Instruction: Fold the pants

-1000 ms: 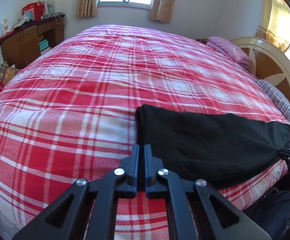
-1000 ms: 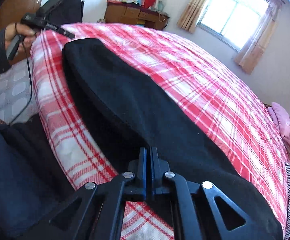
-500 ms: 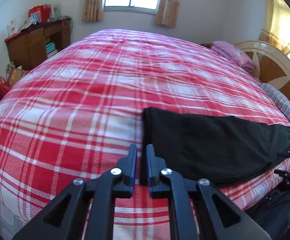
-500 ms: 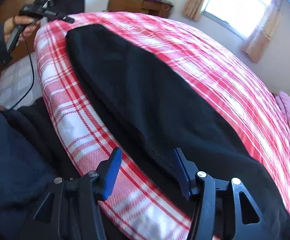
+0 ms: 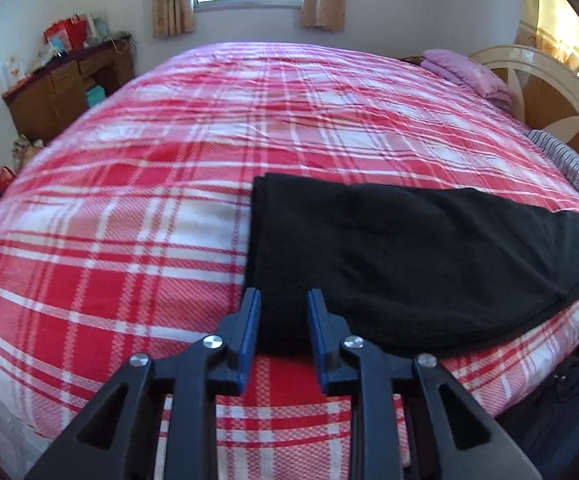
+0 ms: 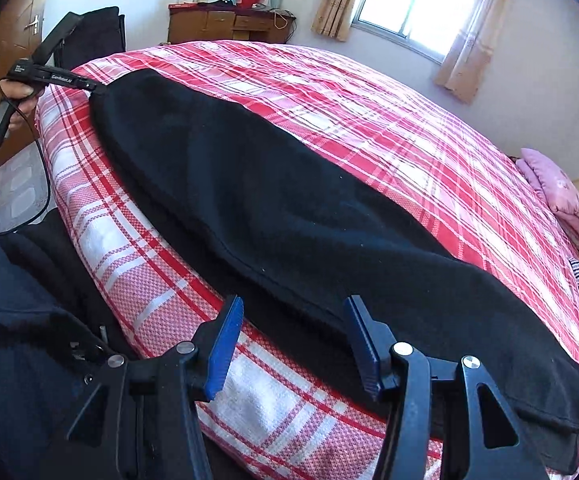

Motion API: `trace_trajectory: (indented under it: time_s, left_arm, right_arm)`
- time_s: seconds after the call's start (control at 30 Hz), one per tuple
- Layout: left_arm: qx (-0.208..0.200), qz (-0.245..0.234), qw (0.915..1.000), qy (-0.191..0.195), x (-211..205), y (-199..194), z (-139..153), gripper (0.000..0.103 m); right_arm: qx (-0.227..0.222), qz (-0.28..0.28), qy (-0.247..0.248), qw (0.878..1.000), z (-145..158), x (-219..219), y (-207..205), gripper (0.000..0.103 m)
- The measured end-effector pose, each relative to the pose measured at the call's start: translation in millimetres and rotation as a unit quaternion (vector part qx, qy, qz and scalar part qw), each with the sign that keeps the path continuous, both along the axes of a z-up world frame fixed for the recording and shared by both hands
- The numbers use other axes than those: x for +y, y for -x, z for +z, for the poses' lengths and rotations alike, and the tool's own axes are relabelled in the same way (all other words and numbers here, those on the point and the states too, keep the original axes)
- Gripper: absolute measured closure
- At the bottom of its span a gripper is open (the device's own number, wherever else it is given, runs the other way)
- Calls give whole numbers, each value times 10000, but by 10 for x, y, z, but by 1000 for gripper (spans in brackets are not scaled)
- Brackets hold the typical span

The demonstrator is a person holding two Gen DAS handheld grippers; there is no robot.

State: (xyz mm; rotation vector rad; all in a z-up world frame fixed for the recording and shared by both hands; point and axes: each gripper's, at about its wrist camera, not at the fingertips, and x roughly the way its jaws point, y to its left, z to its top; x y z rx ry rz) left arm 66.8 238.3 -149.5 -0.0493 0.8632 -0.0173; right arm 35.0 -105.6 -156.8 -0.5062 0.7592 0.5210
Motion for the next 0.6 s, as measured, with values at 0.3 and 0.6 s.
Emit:
trace_trajectory:
  time_s: [0.3,0.6]
  left_arm:
    - [9,-26,10000,68,14,-8,-76,97]
    - [186,121,9997,89,210,78,28,101]
  right_arm:
    - [-12,-83,-118,9999,4,-82,4,49]
    - [-30,-283,-349,9990,45,-174,-45,49]
